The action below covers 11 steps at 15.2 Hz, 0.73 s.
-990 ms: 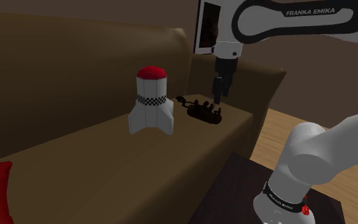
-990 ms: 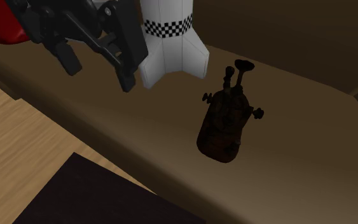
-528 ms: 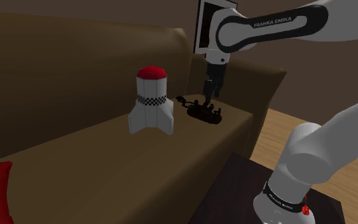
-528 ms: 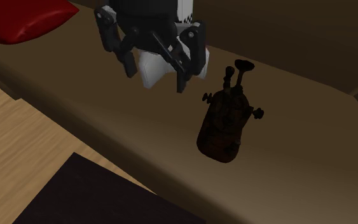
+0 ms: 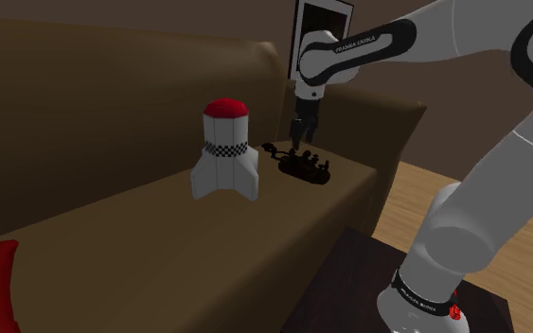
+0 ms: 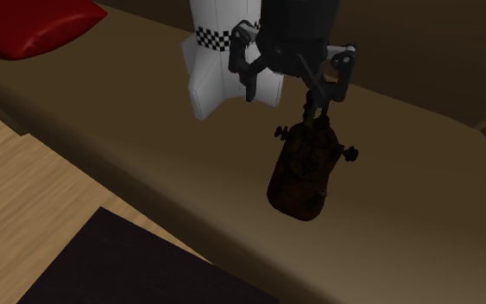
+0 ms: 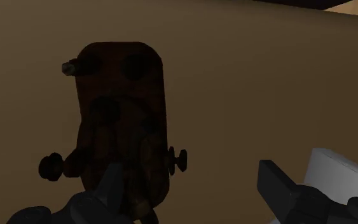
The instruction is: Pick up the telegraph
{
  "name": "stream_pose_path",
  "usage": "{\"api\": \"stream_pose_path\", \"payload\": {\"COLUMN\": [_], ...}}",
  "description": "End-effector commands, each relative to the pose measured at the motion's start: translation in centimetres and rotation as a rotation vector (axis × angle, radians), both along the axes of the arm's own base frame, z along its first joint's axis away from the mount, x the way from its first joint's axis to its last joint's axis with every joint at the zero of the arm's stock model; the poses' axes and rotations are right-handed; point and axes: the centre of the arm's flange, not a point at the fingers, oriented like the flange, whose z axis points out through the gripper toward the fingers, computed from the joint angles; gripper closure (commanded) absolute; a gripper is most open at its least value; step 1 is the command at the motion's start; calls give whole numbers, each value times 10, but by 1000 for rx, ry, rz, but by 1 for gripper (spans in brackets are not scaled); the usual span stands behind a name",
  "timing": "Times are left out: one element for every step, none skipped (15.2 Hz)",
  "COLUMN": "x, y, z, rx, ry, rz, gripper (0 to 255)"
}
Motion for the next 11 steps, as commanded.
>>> {"api": "stream_pose_path", "payload": {"x": [16,24,33,41,50,58,64,64,64,64,64], "y": [-19,-27,-36,-45,-54,-63,-69,-69,-69,-69,-69], "z": [-11,-15,-20,-25,-29,-34,-37,-42,-48,-53,-58], "rx": [2,4,6,7,9,10,11,11,11,11,11], "ry": [-6,-8,-10,-13,-15,-17,-19,-19,-19,-19,-19], "rz": [-8,-11,-15,-19,-23,-27,-29,-29,-29,-29,-29], "gripper": [0,0,0,0,0,0,0,0,0,0,0]}}
